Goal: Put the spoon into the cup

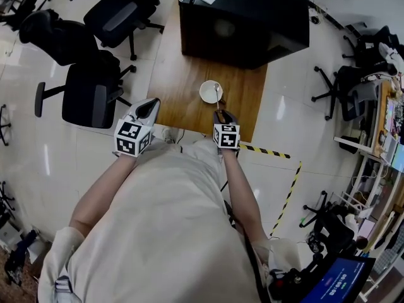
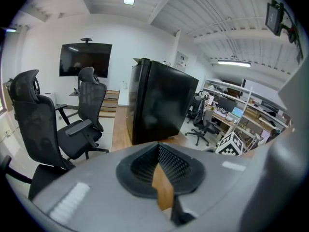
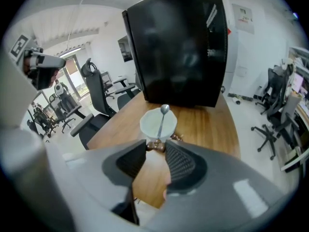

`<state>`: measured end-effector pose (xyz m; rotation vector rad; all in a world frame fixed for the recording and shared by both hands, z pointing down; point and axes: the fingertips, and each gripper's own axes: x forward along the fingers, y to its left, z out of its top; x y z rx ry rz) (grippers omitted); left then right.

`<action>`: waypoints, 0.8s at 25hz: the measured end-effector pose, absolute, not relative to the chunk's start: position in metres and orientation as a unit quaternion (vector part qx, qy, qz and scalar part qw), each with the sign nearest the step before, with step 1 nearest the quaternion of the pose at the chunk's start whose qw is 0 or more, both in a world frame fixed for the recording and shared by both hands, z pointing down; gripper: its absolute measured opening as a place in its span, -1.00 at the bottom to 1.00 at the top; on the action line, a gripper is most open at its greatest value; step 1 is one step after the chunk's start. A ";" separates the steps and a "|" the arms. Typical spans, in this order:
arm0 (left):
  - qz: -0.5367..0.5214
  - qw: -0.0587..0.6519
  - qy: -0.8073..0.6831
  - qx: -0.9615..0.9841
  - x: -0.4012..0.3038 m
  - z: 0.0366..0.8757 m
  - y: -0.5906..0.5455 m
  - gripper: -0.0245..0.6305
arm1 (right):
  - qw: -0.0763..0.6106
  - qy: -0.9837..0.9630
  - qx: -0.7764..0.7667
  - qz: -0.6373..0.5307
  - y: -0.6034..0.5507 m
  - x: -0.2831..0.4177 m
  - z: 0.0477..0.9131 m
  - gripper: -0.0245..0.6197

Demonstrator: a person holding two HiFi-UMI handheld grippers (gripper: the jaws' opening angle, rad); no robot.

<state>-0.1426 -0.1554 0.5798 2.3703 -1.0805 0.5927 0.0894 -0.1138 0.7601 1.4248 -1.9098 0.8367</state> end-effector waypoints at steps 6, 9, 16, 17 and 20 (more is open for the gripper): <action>0.212 0.235 -0.400 0.860 -0.151 0.579 -0.152 -0.93 | 0.322 -0.720 0.521 0.326 -0.113 0.078 0.767 -0.53; 0.210 0.238 -0.406 0.857 -0.154 0.579 -0.150 -0.93 | 0.333 -0.722 0.510 0.329 -0.114 0.075 0.770 -0.53; 0.207 0.247 -0.417 0.850 -0.163 0.583 -0.153 -0.93 | 0.351 -0.721 0.496 0.334 -0.120 0.068 0.777 -0.53; 0.206 0.249 -0.419 0.849 -0.163 0.584 -0.152 -0.93 | 0.353 -0.721 0.494 0.334 -0.121 0.068 0.777 -0.53; 0.204 0.253 -0.421 0.847 -0.168 0.587 -0.154 -0.93 | 0.356 -0.722 0.491 0.334 -0.125 0.063 0.777 -0.53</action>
